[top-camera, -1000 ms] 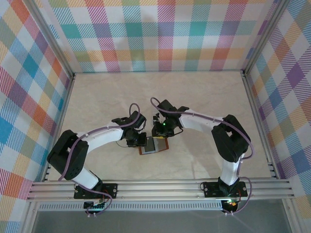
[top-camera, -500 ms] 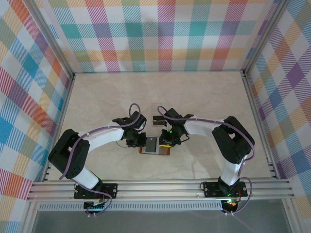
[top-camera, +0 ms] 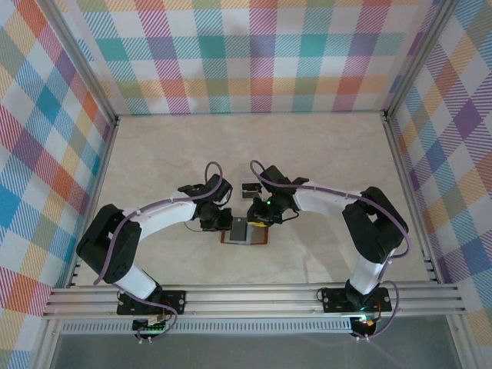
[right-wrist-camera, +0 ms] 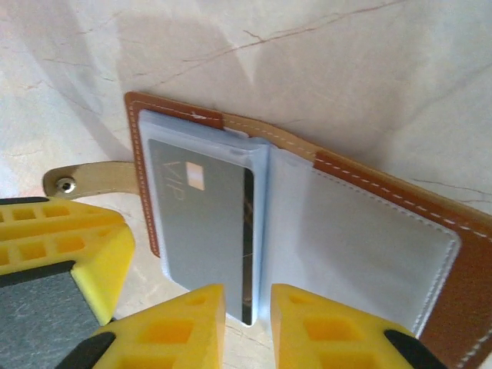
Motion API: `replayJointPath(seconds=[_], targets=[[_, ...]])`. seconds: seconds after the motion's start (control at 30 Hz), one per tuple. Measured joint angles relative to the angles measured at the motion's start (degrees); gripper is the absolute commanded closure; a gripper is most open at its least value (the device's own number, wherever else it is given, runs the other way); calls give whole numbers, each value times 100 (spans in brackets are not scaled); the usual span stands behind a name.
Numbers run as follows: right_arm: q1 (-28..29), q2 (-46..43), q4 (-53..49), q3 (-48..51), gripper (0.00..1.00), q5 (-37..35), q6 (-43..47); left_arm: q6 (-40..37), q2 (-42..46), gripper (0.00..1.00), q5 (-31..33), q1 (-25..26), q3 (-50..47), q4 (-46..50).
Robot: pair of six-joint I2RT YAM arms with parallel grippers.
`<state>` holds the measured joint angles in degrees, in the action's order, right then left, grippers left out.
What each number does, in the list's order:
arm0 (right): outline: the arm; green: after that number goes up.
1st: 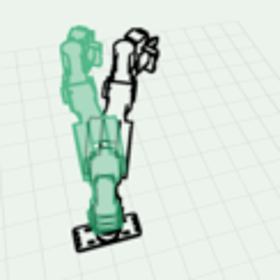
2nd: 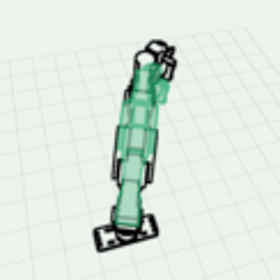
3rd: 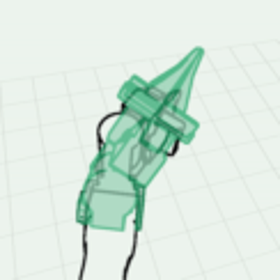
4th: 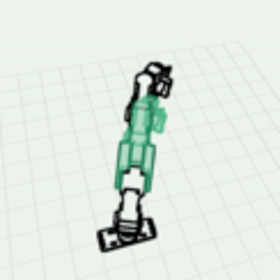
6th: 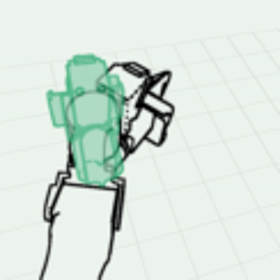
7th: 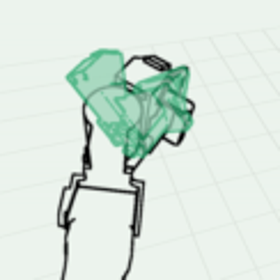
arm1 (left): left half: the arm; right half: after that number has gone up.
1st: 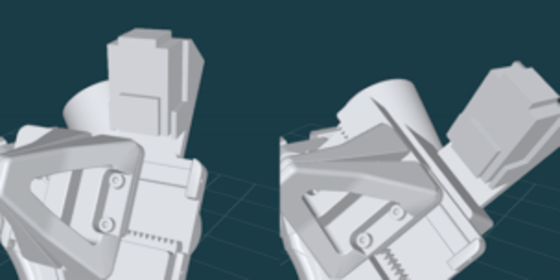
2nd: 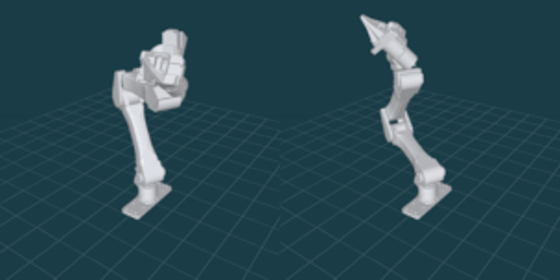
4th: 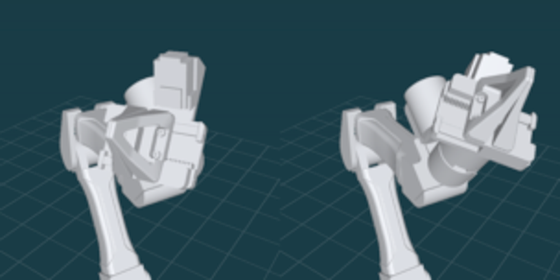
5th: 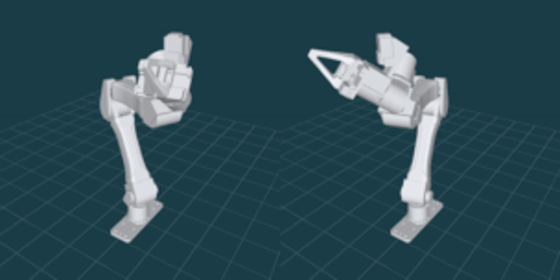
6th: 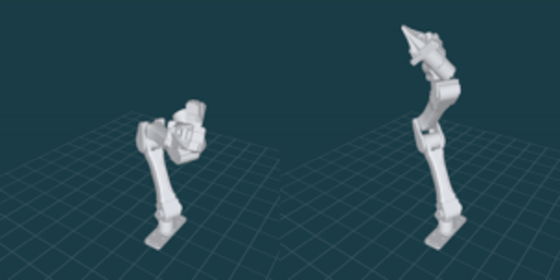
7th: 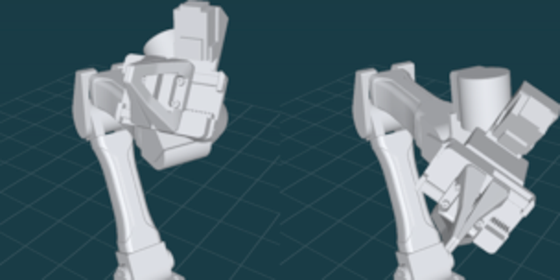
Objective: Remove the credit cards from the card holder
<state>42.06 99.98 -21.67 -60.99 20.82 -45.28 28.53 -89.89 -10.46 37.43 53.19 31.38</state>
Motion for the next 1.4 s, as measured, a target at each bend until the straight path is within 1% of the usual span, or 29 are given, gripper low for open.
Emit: replayJointPath(seconds=[0.4,0.67,1.17,1.4], targets=[[109,17,702,374,77,94,-487,-140,-455,82,-2,0,109,-55],[109,391,977,380,79,94,-487,-140,-501,83,-2,0,105,-111],[109,437,1178,378,94,197,-326,-26,-146,83,7,0,-339,-363],[109,437,1145,376,99,177,-227,57,-79,83,7,0,-426,-402]])
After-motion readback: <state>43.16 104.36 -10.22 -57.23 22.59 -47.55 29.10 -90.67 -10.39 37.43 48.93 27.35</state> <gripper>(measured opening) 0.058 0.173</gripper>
